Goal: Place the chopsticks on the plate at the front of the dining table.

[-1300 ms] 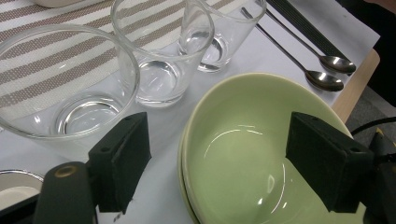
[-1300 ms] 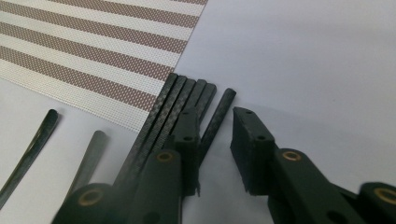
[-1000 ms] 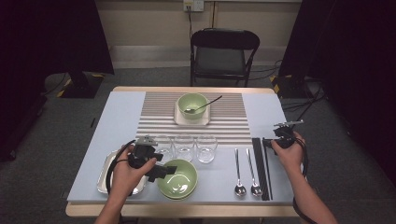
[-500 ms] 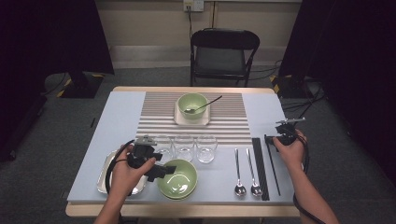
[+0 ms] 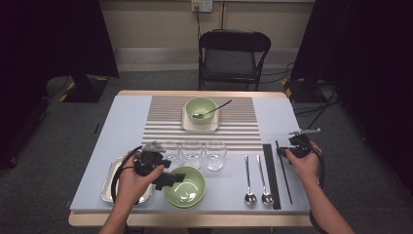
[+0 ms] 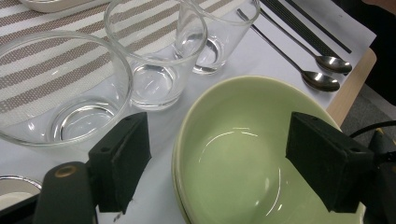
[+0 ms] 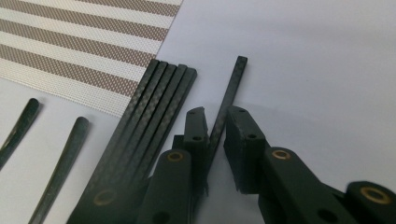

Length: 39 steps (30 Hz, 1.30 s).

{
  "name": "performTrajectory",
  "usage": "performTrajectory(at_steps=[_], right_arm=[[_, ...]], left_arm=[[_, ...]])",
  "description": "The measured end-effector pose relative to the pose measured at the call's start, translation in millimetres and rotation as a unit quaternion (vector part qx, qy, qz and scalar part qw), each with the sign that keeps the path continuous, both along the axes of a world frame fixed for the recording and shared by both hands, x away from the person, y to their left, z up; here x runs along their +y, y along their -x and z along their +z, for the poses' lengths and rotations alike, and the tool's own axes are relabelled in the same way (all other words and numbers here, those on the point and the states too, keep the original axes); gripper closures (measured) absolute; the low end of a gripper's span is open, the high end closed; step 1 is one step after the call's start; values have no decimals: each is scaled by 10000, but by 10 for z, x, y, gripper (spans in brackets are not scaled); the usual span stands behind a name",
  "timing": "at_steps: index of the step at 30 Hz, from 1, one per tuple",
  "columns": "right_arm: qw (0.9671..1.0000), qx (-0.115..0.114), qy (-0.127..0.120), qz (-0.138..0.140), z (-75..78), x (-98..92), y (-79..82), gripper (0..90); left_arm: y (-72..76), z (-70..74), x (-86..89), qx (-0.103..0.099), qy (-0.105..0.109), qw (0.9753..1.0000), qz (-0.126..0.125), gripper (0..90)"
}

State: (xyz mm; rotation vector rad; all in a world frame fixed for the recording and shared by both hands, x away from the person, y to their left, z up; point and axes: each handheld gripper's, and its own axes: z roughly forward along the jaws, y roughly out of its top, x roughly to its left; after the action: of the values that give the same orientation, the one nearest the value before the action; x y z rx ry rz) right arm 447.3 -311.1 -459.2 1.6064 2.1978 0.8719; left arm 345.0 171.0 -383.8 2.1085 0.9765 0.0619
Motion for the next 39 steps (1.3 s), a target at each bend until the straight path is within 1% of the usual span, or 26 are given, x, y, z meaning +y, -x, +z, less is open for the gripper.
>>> performTrajectory(at_steps=[2, 3, 6, 7, 8, 10, 13, 16, 18, 22, 25, 28, 32, 35, 38, 39], right_arm=[[9999, -73, 106, -8, -8, 24, 20, 778], [9997, -135, 197, 3, -12, 36, 30, 776], [9994, -122, 258, -194, -11, 89, 55, 762], [9993, -122, 286, -224, -10, 104, 62, 762], [9989, -187, 392, -193, -14, 119, 63, 764], [9986, -158, 427, -251, -9, 133, 65, 768], [9986, -88, 407, -339, -1, 144, 63, 784], [9988, -52, 215, -442, -5, 96, 54, 826], [9986, -32, 174, -506, -4, 92, 51, 840], [9982, 54, 299, -526, 13, 119, 32, 856], [9978, 124, 360, -538, 23, 128, 13, 860], [9976, 149, 396, -549, 28, 141, 7, 861], [9967, 134, 584, -551, 35, 187, 8, 860], [9961, 95, 682, -559, 32, 205, 13, 860], [9966, 100, 609, -544, 30, 191, 14, 862], [9968, 125, 565, -559, 31, 182, 10, 863]], left_arm=[[2, 3, -4, -6, -7, 10000, -4, 217], [4, 3, -5, -6, -11, 10000, -3, 217], [9, 3, -2, -10, -23, 10000, -4, 217], [12, 4, 1, -15, -42, 10000, -20, 217], [14, 5, 1, -14, -39, 10000, -21, 217], [19, 4, -4, -28, 2, 10000, 2, 217], [25, 13, -3, -31, -10, 10000, 3, 217], [24, 12, -3, -31, -3, 10000, 3, 216], [18, 5, -4, -31, 16, 10000, 0, 216], [10, -4, 2, -20, -7, 10000, 9, 217], [8, -5, 7, -41, 33, 10000, 61, 217], [6, 0, 11, -69, 125, 9999, 84, 217], [-2, -2, 4, -94, 96, 9999, 39, 213], [-9, -15, -13, -76, 167, 9998, 98, 212], [-9, -22, -41, -42, 183, 9998, 67, 211], [-7, -21, -45, -26, 154, 9999, 36, 211]])
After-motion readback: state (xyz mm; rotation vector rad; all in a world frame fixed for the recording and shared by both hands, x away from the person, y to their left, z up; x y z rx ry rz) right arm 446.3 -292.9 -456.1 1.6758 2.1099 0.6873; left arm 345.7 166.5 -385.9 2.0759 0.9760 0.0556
